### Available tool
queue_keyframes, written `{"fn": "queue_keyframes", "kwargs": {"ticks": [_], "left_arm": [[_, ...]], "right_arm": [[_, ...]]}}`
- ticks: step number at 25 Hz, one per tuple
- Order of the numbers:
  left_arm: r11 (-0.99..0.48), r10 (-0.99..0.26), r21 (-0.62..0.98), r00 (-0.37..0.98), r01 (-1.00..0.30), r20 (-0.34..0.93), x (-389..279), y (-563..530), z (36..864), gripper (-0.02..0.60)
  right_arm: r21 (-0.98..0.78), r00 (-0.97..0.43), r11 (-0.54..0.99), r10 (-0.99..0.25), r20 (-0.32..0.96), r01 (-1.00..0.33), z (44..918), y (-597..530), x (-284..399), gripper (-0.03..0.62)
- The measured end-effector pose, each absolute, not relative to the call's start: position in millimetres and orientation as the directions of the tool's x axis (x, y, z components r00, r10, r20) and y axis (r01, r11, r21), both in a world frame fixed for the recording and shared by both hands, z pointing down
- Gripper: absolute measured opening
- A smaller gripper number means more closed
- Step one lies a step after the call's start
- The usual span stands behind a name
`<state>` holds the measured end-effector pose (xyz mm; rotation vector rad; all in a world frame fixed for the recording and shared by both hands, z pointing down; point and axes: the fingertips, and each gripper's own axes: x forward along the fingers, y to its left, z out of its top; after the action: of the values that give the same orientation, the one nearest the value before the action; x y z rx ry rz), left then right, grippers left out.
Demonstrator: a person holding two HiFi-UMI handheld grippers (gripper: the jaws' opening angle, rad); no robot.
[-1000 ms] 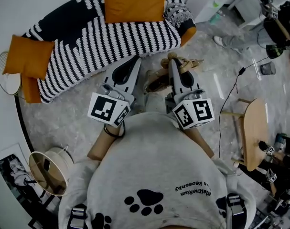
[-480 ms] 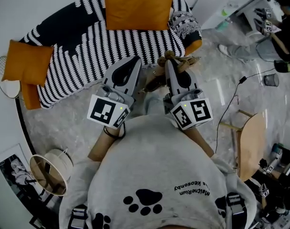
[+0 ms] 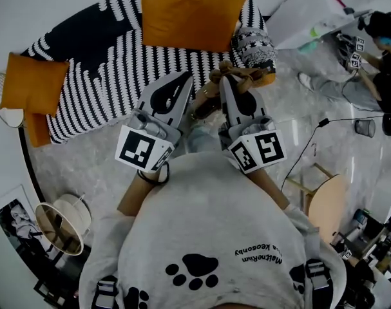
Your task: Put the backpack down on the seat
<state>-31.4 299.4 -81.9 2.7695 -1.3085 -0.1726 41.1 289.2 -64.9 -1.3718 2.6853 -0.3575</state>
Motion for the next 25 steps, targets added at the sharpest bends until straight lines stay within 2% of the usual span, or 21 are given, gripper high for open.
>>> {"fn": "queue_keyframes", "kwargs": {"ticks": [12, 25], "left_arm": [[-0.572, -0.820, 0.106, 0.570, -0.813, -0.053, -11.6, 221.3, -84.6, 0.020], [-0.563, -0.823, 0.110, 0.568, -0.819, 0.017, -9.9, 204.5, -67.0, 0.020]], "right_arm": [[-0.271, -0.674, 0.647, -0.738, 0.012, -0.713, -64.8, 194.3, 56.6, 0.032], [-0.311, -0.728, 0.684, -0.685, 0.038, -0.660, -47.0, 170.3, 49.6, 0.032]]}}
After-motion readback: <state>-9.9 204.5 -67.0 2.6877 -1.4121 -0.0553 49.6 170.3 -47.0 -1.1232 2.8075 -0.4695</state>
